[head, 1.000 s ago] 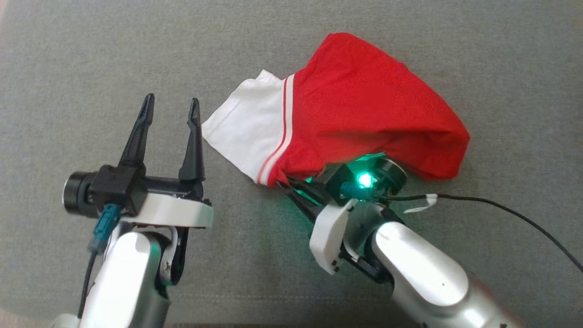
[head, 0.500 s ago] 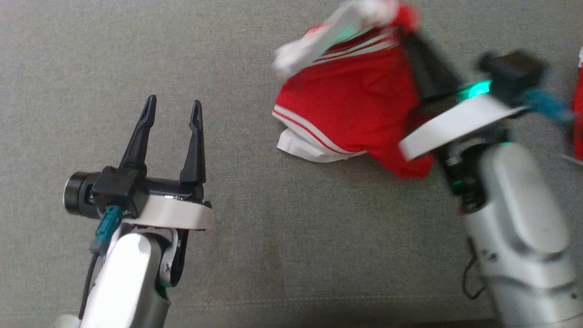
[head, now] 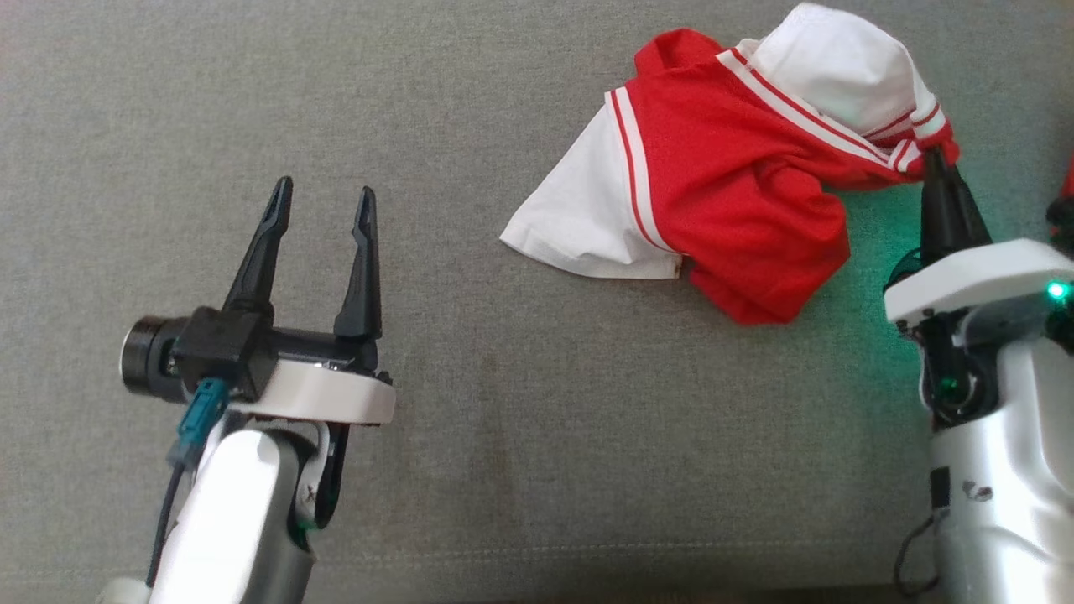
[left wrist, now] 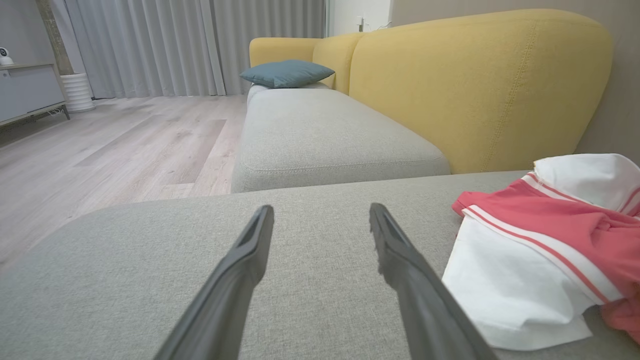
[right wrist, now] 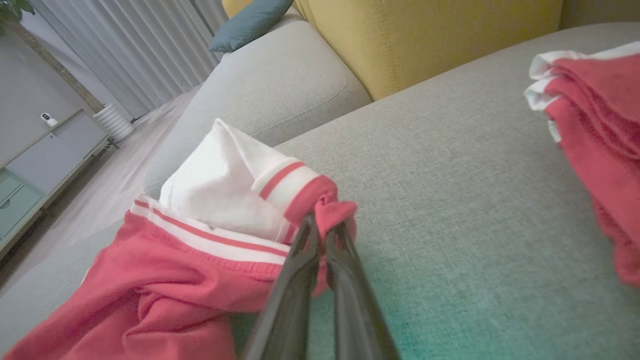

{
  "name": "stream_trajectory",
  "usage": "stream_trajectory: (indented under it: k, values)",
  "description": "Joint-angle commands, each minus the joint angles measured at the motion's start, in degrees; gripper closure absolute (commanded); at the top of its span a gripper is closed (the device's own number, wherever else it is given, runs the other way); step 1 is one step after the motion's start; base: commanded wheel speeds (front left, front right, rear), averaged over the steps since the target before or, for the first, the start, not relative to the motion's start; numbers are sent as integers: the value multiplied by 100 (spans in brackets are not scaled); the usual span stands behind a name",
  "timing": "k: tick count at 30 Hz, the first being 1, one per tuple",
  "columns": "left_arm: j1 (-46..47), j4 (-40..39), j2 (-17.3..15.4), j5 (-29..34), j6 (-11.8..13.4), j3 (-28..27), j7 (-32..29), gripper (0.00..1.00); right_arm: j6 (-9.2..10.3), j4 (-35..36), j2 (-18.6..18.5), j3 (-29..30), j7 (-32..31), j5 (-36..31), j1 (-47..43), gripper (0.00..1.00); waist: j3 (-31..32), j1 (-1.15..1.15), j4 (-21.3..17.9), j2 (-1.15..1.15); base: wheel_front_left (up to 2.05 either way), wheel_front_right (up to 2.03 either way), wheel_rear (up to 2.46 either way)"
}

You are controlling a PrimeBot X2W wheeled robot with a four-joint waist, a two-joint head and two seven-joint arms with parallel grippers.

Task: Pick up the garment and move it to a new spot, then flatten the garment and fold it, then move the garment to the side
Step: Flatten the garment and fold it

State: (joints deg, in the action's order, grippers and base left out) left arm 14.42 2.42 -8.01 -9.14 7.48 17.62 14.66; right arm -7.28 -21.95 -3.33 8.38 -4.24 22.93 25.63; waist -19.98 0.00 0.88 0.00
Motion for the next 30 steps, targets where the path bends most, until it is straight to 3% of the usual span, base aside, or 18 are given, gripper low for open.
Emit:
stream_trajectory:
  k: [1,12,21,30]
  values:
    - [155,-144,-61,77,-20,-210,34,0,-21,172,45,-122,162,-44,-25,0,-4,0,-6,0,0,0,0]
    - [12,-123,-90,68,25,-272,34,0,-21,1513,-209,-777,1275,-1166,-790,0,169,0,-92,0,0,0,0]
    - [-204,-133,-135,50,81,-305,34,0,-21,2545,-145,-1269,974,-1615,-1683,0,379,0,-135,0,0,0,0]
    - [-293,-122,-174,21,119,-297,34,0,-21,2854,-51,-1360,764,-1602,-1995,0,436,0,-143,0,0,0,0]
